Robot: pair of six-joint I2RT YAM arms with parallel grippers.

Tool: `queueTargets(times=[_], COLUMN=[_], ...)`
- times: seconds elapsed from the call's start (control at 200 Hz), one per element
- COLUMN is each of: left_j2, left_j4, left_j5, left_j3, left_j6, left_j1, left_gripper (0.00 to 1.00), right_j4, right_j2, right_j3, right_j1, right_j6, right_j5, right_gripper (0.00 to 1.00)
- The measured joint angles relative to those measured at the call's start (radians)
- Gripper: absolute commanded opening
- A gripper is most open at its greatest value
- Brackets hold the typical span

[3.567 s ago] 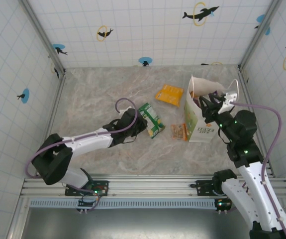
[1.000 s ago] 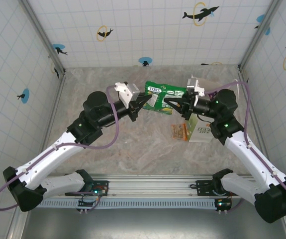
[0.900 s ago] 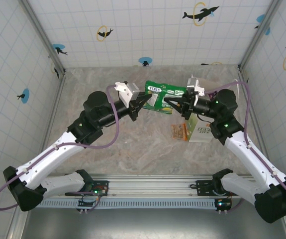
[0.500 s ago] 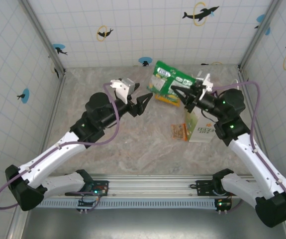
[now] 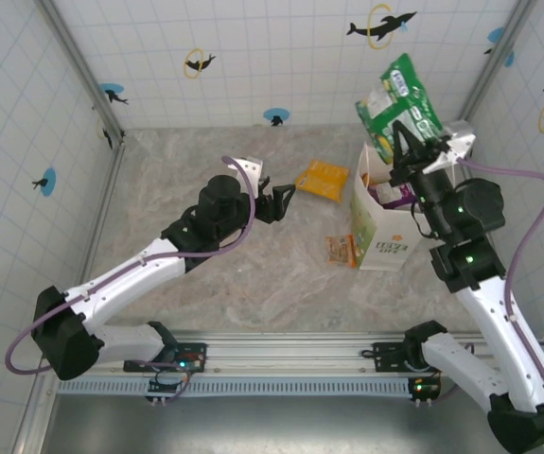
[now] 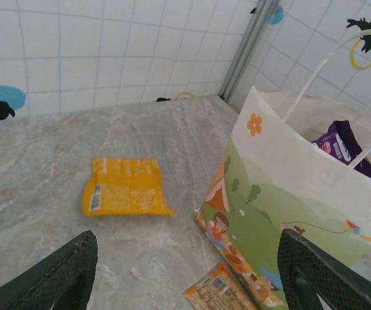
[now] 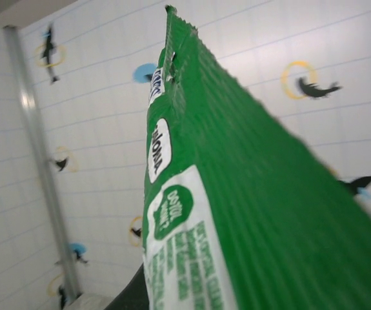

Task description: Place the snacks into the paper bag

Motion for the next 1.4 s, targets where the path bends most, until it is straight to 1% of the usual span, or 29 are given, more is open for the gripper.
queueTargets(times=[0.135, 0.24, 0.42, 0.665, 0.715, 0.736, 0.811, 0.836, 0.871, 0.966, 1.081, 1.221, 1.291, 1.401], left_j2=[0.010, 0.026, 0.044, 0.061, 0.064, 0.064, 0.069, 0.071, 0.073, 0.079, 0.085, 0.088, 0.089, 0.093], left_j4=[0.001, 0.002, 0.010, 0.010, 0.010, 0.010, 0.010, 0.010, 0.010, 0.009, 0.008, -0.001, -0.011, -0.002], left_j5=[0.000, 0.000, 0.005, 0.019, 0.019, 0.020, 0.020, 0.020, 0.022, 0.027, 0.028, 0.028, 0.028, 0.040], left_j3=[0.000, 0.000, 0.000, 0.000, 0.000, 0.000, 0.000, 0.000, 0.000, 0.000, 0.003, 0.009, 0.009, -0.006], left_j6=[-0.022, -0.035, -0.056, -0.074, -0.077, -0.077, -0.081, -0.084, -0.087, -0.096, -0.104, -0.133, -0.168, -0.263], left_j1=[0.000, 0.000, 0.000, 0.000, 0.000, 0.000, 0.000, 0.000, 0.000, 0.000, 0.000, 0.000, 0.000, 0.000], left_gripper=[0.74, 0.74, 0.74, 0.74, 0.74, 0.74, 0.73, 0.73, 0.74, 0.73, 0.70, 0.70, 0.69, 0.68], right_j4=[-0.079, -0.141, -0.237, -0.274, -0.274, -0.274, -0.276, -0.277, -0.275, -0.278, -0.289, -0.295, -0.303, -0.315], right_j2=[-0.061, -0.066, -0.048, -0.022, -0.020, -0.019, -0.018, -0.018, -0.018, -0.018, -0.020, -0.037, -0.048, -0.066], right_j3=[-0.032, -0.051, -0.115, -0.169, -0.172, -0.173, -0.174, -0.174, -0.174, -0.170, -0.161, -0.145, -0.135, -0.130], right_j1=[-0.012, -0.020, -0.025, -0.027, -0.028, -0.029, -0.034, -0.035, -0.037, -0.041, -0.043, -0.045, -0.045, -0.046], right_j6=[-0.003, -0.003, 0.024, 0.064, 0.069, 0.071, 0.076, 0.084, 0.087, 0.083, 0.083, 0.083, 0.084, 0.101], right_j5=[0.130, 0.175, 0.164, 0.124, 0.119, 0.116, 0.109, 0.108, 0.105, 0.105, 0.105, 0.105, 0.097, 0.069], right_gripper=[0.02, 0.04, 0.04, 0.06, 0.10, 0.14, 0.34, 0.38, 0.41, 0.43, 0.44, 0.44, 0.44, 0.44])
